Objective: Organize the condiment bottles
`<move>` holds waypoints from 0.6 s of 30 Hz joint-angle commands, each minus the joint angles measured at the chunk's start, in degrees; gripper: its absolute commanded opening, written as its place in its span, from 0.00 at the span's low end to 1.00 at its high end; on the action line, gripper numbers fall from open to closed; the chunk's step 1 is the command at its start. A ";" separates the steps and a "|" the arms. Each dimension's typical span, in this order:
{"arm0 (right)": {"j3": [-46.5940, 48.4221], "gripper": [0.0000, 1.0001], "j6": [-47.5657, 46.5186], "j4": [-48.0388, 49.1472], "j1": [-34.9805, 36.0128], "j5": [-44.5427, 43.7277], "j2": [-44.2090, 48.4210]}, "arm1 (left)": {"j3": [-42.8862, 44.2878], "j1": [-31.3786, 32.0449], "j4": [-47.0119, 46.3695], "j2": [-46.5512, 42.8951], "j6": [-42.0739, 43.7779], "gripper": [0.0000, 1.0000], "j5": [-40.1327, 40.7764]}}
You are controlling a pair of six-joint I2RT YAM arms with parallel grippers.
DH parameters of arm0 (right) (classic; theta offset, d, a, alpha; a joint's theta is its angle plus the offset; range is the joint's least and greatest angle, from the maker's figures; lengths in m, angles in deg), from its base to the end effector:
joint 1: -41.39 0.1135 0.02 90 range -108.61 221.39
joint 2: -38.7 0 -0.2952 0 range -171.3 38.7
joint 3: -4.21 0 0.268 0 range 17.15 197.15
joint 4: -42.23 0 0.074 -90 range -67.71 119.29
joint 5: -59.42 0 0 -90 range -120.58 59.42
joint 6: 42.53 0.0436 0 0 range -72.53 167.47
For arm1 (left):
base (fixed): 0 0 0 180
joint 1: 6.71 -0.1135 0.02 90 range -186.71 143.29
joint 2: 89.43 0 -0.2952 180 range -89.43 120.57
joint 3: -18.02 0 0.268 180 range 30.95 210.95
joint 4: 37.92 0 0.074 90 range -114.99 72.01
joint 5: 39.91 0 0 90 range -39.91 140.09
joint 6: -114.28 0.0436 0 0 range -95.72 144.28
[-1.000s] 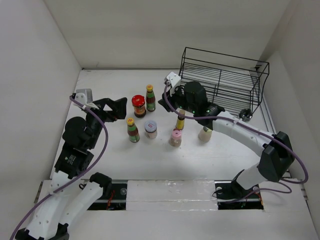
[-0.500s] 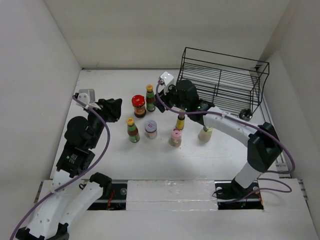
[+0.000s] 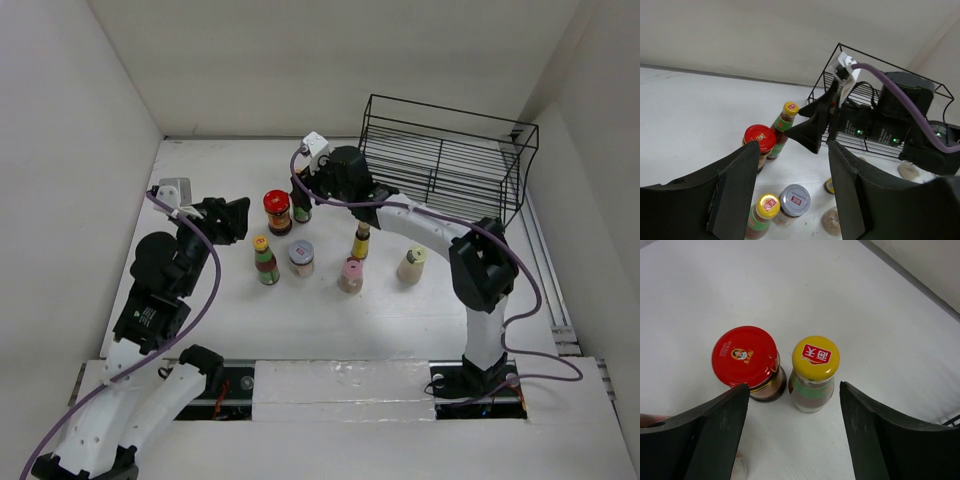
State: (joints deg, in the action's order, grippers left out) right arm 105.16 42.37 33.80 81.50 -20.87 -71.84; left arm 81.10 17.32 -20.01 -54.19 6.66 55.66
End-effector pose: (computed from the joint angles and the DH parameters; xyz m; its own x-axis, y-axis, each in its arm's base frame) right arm 0.3770 0.3272 0.3091 -0.1683 -0.2563 -0.9518 -0.7757 0.6302 -0.0326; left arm 0.1218 -0.0497 0.4292 0.0539 -0.3539 -0.9337 0.3507 0.8822 -0.3141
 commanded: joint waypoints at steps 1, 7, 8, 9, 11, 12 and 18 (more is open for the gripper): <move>4.71 0.78 0.01 2.34 -0.91 0.84 -2.48 | -0.23 0.14 -3.57 0.26 0.31 0.53 -0.73; 5.24 0.75 1.84 6.38 -0.92 -0.57 -4.33 | -0.23 0.14 -3.57 0.26 0.31 0.54 -0.73; 5.24 0.75 1.85 7.08 -1.53 0.56 -4.85 | -0.23 0.14 -3.57 0.26 0.31 0.54 -0.73; 5.24 0.74 2.46 7.70 -1.53 0.57 -5.38 | -0.23 0.14 -3.57 0.26 0.31 0.54 -0.73; 5.77 0.72 3.26 8.85 -1.53 1.27 -6.27 | -0.23 0.14 -3.57 0.26 0.31 0.54 -1.42; 5.77 0.70 4.13 9.45 -1.53 2.05 -6.96 | -0.23 0.14 -3.57 0.26 0.31 0.54 -1.43; 5.95 0.62 5.37 13.15 -1.53 2.68 -8.90 | -0.23 0.14 -3.57 -0.26 0.31 0.55 -2.13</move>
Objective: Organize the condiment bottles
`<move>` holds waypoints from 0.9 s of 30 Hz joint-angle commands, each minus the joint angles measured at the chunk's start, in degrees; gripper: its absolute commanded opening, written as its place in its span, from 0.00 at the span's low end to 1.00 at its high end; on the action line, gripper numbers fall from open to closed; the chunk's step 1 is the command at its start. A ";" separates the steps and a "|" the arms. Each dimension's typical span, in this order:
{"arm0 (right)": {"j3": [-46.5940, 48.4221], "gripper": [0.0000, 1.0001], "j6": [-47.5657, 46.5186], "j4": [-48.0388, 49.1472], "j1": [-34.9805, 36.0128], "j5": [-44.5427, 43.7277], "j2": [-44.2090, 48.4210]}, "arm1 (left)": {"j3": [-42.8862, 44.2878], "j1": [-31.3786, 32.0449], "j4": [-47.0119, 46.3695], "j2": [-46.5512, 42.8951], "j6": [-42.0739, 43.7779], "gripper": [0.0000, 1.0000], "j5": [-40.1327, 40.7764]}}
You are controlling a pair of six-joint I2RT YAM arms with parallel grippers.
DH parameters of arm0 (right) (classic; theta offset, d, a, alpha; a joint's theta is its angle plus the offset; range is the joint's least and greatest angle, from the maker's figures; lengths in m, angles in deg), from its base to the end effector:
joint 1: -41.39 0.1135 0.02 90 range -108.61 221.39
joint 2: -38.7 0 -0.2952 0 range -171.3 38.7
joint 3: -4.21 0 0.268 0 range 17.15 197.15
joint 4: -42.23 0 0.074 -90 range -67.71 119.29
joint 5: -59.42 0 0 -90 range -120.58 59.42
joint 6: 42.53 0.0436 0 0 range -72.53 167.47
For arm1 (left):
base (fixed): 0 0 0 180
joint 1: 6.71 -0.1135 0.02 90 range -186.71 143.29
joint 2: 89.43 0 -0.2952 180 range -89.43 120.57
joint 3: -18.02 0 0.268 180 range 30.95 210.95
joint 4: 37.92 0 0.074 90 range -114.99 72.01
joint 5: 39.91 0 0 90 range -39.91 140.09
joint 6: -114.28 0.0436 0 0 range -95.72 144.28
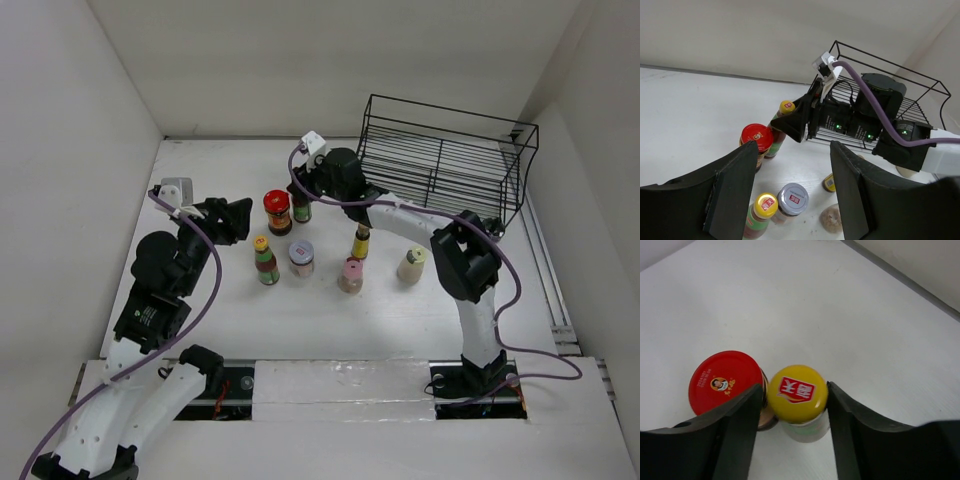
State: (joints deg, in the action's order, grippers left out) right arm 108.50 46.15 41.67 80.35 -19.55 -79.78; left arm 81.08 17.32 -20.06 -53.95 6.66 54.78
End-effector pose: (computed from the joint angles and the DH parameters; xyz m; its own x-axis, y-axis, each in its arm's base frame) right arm 0.4096 0.3420 0.2775 -0.1804 -0.1749 -0.9679 -0.7654 0.6430 0.0264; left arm 0.1229 -0.0509 0.4288 0.0464 -0.3510 -0.9352 0.3633 0.8780 -0.3115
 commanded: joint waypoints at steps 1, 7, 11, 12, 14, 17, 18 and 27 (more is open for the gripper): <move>2.60 0.57 1.59 5.28 -0.38 1.37 -0.97 | -0.73 0.14 -3.52 -0.50 0.31 0.55 -1.26; 0.59 0.30 4.66 11.94 -0.90 1.37 0.60 | -0.73 0.14 -3.52 -0.50 0.31 0.55 -1.79; -1.88 0.22 5.28 16.09 -0.90 0.84 5.53 | -0.73 0.14 -3.52 -0.50 0.31 0.55 -1.79; -1.88 0.21 5.28 16.09 -1.43 0.84 6.67 | -0.73 0.14 -3.52 -0.50 0.31 0.55 -1.79; -2.41 0.19 5.28 16.80 -1.43 0.31 10.18 | -0.73 0.14 -3.52 -0.50 0.31 0.55 -1.79; -3.02 0.17 4.14 17.41 -2.57 0.31 14.93 | -0.73 0.14 -3.52 -0.50 0.31 0.55 -1.79; -3.02 0.17 4.13 17.41 -3.27 0.31 17.20 | -0.73 0.14 -4.04 -0.50 0.31 0.55 -1.79; 3.91 0.13 2.20 16.71 -11.18 -4.51 21.80 | -0.73 0.14 -3.96 -0.50 0.31 0.55 -1.70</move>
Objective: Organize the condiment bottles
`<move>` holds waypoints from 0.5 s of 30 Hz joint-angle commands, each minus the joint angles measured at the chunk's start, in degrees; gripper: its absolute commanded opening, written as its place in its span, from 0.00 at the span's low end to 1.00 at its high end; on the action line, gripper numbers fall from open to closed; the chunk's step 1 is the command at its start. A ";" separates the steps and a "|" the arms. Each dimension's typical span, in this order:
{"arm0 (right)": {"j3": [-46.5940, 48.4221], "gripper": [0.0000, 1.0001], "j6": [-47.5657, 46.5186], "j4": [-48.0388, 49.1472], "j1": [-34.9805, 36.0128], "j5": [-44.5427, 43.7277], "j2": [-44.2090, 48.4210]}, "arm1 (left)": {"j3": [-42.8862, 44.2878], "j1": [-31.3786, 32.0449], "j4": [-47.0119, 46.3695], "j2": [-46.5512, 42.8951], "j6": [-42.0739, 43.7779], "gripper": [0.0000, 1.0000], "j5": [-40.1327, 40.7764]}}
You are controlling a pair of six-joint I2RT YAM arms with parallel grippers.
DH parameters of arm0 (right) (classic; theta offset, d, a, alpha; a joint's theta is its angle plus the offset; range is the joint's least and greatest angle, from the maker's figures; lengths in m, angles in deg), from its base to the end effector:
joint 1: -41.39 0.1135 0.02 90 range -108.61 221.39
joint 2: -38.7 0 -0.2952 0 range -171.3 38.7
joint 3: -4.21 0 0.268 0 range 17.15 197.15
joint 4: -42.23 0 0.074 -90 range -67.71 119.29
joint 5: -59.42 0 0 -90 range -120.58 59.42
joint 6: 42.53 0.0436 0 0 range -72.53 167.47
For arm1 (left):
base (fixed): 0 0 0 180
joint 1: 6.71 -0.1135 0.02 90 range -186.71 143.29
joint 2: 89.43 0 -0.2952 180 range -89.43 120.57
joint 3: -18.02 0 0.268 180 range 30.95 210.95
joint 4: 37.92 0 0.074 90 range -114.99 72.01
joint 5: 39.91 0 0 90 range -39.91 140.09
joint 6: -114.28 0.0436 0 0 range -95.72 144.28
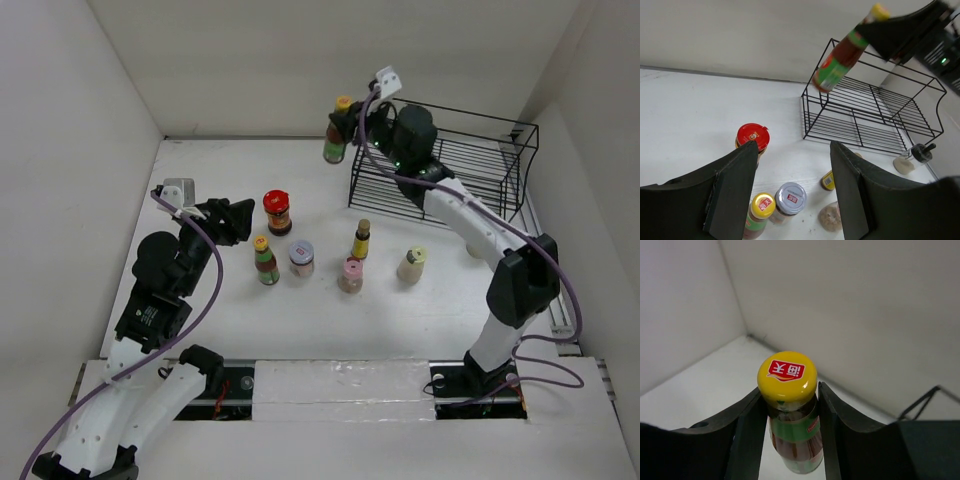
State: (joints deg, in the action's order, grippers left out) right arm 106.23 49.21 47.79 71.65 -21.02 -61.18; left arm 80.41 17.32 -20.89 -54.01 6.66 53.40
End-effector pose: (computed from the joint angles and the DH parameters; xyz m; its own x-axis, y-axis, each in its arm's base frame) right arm 0.3888 0.2352 0.4300 0.0963 0.0908 -0.9912 -0.6423 0.7664 0.0078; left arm 0.1235 -0.0523 0.4264 0.0429 -0.3500 -0.9358 0.3857 0.8698 -0.3077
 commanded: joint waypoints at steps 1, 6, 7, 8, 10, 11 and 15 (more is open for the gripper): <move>7.67 0.13 -0.86 10.59 -3.18 -4.45 2.33 | -0.06 0.14 -2.61 -0.44 0.31 0.55 -0.32; 20.84 0.13 -0.86 6.28 -7.67 -8.41 -3.04 | -0.06 0.14 -2.61 -0.44 0.31 0.55 -0.24; 22.35 0.13 -0.86 5.67 -8.28 -9.03 -4.87 | -0.06 0.14 -2.60 -0.44 0.31 0.55 -0.24; 23.93 0.13 -0.86 4.71 -8.90 -9.56 -5.76 | -0.06 0.14 -2.60 -0.44 0.31 0.55 -0.24; 29.01 0.13 -0.86 3.39 -10.57 -10.27 -8.48 | -0.06 0.14 -3.13 -0.44 0.31 0.55 -0.76; 30.96 0.13 -0.86 1.47 -10.57 -10.27 -9.45 | -0.06 0.14 -3.13 -0.44 0.31 0.55 -0.76; 38.35 0.13 -0.86 -1.80 -12.77 -10.27 -13.58 | -0.06 0.14 -3.13 -0.44 0.31 0.55 -0.67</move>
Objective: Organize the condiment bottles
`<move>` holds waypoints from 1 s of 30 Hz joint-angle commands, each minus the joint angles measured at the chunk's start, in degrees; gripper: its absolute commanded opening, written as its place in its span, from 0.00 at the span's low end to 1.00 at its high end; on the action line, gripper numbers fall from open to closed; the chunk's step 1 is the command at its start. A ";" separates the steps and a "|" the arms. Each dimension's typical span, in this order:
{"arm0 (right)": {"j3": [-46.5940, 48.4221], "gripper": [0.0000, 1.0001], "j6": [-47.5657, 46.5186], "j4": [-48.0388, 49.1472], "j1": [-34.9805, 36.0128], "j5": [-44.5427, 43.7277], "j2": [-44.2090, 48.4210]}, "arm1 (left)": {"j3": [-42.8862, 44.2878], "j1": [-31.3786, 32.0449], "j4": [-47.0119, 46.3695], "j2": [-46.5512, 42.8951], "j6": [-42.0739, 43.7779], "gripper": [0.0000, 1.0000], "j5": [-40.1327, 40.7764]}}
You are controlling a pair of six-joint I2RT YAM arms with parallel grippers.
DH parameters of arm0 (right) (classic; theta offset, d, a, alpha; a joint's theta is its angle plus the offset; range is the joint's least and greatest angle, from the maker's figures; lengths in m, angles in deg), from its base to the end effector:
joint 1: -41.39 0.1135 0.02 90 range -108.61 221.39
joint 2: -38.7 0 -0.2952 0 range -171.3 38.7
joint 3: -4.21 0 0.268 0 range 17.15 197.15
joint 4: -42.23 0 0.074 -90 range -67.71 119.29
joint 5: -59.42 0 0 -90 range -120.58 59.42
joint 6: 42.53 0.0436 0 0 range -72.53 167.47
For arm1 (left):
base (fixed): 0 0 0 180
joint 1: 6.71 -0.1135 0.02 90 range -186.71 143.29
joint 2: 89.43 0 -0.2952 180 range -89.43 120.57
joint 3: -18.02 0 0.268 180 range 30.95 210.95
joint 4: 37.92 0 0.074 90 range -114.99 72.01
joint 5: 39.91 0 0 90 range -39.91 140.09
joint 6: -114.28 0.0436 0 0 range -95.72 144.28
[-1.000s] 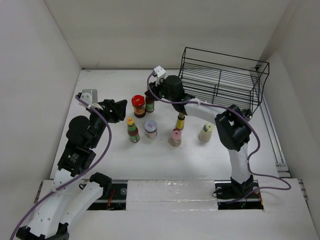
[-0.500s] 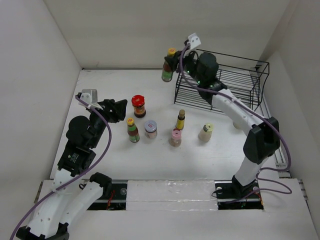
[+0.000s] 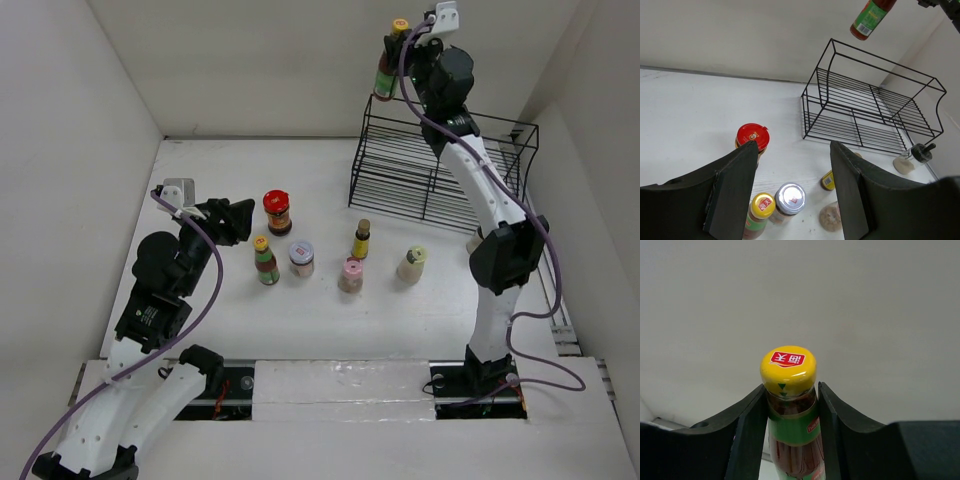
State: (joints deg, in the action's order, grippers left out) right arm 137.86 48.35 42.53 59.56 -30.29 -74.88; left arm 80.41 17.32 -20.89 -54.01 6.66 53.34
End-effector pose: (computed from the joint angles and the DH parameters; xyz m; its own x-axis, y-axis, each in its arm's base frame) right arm 0.4751 0.1561 0.5170 0.3258 0.1231 -0.9374 -0.3214 0.9469 0.0126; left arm 0.1234 -0.0523 0.4264 0.0426 -0.3499 -0.9358 0.3866 0.8695 -0.3075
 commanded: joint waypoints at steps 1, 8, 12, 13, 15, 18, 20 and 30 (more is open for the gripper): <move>7.35 0.13 -0.01 3.46 -1.38 -1.00 0.11 | -0.06 0.14 -3.13 -0.44 0.31 0.55 -0.61; 7.88 0.13 -0.01 2.94 -3.32 -0.47 -3.31 | -0.06 0.14 -3.13 -0.44 0.31 0.55 0.01; 4.56 0.13 0.61 2.94 -3.85 0.23 -3.31 | -0.06 0.14 -3.13 0.09 0.31 0.55 -0.52; 3.67 0.13 0.61 2.94 -3.85 0.23 -3.31 | -0.06 0.14 -3.13 0.09 0.31 0.55 -0.52; 1.91 0.13 0.61 3.55 -3.85 0.23 -2.70 | -0.06 0.14 -3.13 0.09 0.31 0.55 0.01; -2.04 0.13 0.61 4.43 -3.85 0.23 -1.56 | -0.06 0.14 -3.13 0.09 0.31 0.55 0.01; -4.86 0.15 0.61 5.22 -3.85 0.75 -1.56 | -0.06 0.14 -3.13 0.09 0.31 0.57 0.01; -14.87 0.26 2.98 8.12 -3.85 1.29 0.11 | 0.99 0.14 -2.60 -0.44 -1.44 0.82 1.68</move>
State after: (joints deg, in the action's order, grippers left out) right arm 124.06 49.49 43.60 55.65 -30.09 -79.52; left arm 80.41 17.32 -20.89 -53.97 5.93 54.19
